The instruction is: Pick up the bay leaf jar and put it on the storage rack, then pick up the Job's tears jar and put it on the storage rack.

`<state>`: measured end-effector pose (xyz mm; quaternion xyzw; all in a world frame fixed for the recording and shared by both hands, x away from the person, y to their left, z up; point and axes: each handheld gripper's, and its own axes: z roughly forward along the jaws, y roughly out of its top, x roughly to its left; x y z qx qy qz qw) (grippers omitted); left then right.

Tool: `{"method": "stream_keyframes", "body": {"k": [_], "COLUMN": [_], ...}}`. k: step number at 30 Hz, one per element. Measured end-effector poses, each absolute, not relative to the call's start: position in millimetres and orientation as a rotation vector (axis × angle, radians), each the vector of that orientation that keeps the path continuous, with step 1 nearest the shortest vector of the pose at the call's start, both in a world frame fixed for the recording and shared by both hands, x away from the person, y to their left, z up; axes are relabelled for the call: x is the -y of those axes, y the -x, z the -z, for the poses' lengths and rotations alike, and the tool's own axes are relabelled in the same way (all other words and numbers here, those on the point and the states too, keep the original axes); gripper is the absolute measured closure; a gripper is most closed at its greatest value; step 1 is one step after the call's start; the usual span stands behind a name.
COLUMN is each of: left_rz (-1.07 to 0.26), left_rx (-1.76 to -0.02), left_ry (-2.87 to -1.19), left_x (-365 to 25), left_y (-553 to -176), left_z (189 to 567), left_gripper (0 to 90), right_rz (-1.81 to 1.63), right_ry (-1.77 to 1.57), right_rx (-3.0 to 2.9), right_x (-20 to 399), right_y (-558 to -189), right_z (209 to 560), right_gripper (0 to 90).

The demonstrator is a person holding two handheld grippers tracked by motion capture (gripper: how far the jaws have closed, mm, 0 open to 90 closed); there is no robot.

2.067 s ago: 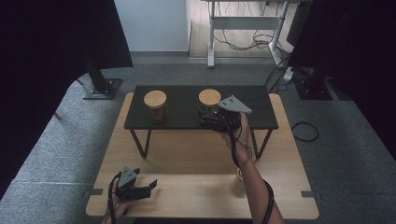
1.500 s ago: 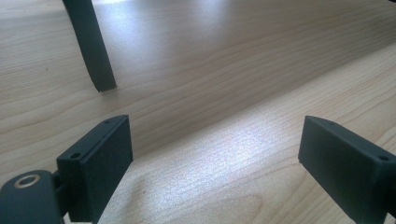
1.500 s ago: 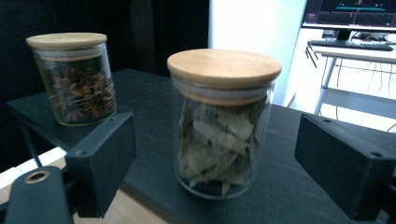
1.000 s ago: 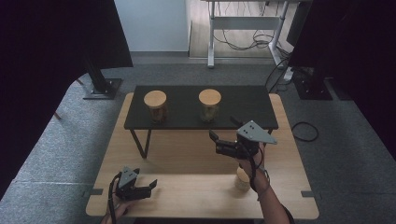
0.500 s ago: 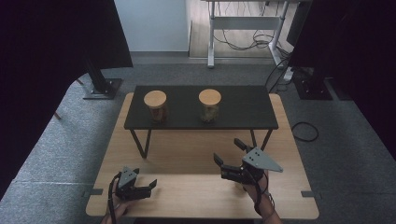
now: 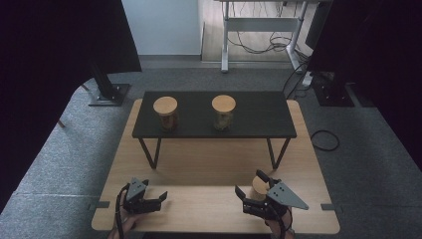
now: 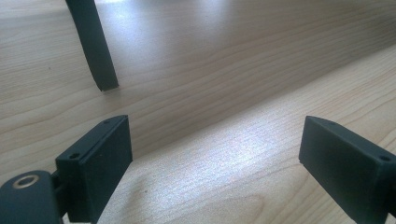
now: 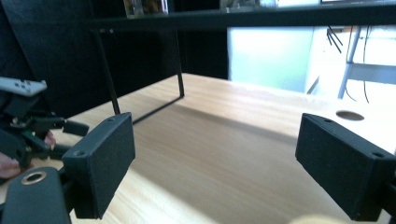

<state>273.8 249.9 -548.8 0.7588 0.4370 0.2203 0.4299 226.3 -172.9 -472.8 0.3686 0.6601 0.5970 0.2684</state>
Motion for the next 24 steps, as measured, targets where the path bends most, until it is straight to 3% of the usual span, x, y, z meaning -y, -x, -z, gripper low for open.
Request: {"method": "stream_keyframes", "body": {"k": [12, 24], "left_rz": [-0.556, -0.554], "left_rx": [-1.081, -1.081], "left_ry": [-1.904, -1.906], "left_x": [-249, -249], "left_y": [-273, -274], "left_z": [549, 549], "left_gripper": [8.9, 8.8], "right_rz": [-1.56, -1.57], "right_ry": [-1.055, -1.048], "right_rx": [-1.803, -1.793], "right_x": [179, 189], "right_y": [-217, -213], "right_z": [497, 497], "right_gripper": [11.0, 10.2]}}
